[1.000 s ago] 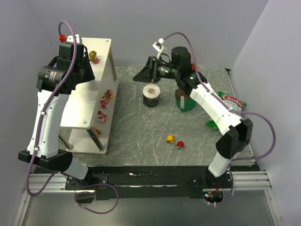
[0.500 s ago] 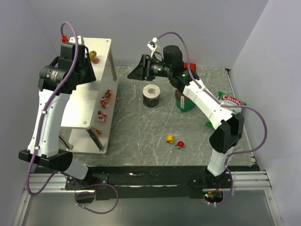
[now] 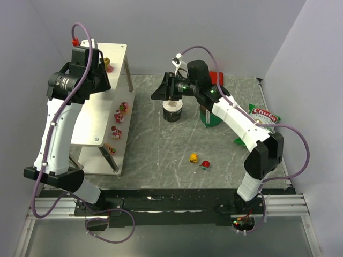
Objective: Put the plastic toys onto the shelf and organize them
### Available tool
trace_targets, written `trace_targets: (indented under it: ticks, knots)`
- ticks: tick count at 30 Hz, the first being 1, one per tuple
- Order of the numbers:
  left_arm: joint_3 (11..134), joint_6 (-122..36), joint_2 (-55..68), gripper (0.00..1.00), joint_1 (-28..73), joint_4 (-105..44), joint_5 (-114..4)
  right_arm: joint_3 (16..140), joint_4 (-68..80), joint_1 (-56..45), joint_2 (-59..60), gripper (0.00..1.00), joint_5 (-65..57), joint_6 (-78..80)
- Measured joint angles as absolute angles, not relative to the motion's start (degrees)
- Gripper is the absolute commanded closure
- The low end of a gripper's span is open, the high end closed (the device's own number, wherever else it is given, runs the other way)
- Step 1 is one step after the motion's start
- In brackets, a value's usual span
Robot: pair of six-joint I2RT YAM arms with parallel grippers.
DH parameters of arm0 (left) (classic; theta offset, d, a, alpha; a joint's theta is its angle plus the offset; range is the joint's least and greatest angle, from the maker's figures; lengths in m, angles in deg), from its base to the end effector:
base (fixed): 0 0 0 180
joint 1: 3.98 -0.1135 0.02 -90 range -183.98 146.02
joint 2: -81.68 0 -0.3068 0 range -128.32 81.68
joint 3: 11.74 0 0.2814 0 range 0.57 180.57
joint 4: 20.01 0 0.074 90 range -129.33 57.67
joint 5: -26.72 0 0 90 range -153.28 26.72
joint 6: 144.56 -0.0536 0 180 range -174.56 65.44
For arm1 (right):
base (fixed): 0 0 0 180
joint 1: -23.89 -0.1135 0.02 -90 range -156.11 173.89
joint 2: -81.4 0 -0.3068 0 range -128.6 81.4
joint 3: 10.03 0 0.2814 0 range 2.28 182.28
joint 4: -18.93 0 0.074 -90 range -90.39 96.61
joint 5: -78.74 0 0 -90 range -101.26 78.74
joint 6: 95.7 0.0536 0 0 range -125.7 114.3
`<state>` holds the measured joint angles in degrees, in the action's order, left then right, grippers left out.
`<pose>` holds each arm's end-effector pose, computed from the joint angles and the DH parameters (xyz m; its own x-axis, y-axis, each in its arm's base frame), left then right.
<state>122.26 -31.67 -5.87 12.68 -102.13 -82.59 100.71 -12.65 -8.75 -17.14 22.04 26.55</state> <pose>0.2944 -0.0696 0.5513 -0.5198 -0.2276 -0.8234 -0.2051 0.9689 -0.1383 0.3653 0.2689 0.4369 -0.7096 0.0751 -0.7006 -0.6010 0.4545 0.6575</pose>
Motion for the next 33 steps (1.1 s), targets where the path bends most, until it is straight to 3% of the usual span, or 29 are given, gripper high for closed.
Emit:
trace_targets:
  ticks: [3,9,17,26,30,33]
  knots:
    - [122.67,-31.84,-6.27,0.79,12.68,-102.0,-82.66,99.56,-13.13,-8.75,-15.9,0.43,21.52,26.2]
    - [122.7,-32.0,-6.29,0.67,12.68,-102.02,-82.64,99.27,-13.18,-8.75,-15.48,0.43,21.28,26.18]
    - [122.7,-32.15,-6.29,0.78,12.68,-102.02,-82.57,98.46,-13.18,-8.75,-15.48,0.43,21.3,26.42]
    - [122.7,-32.48,-6.27,0.67,12.68,-102.0,-82.55,98.46,-13.09,-8.75,-15.48,0.42,21.32,26.48]
    - [122.7,-32.65,-6.27,0.68,12.68,-101.97,-82.55,98.46,-13.07,-8.75,-15.48,0.42,21.32,26.68]
    - [122.7,-32.74,-6.27,0.82,12.68,-101.97,-82.55,98.46,-13.09,-8.75,-15.48,0.42,21.32,26.86]
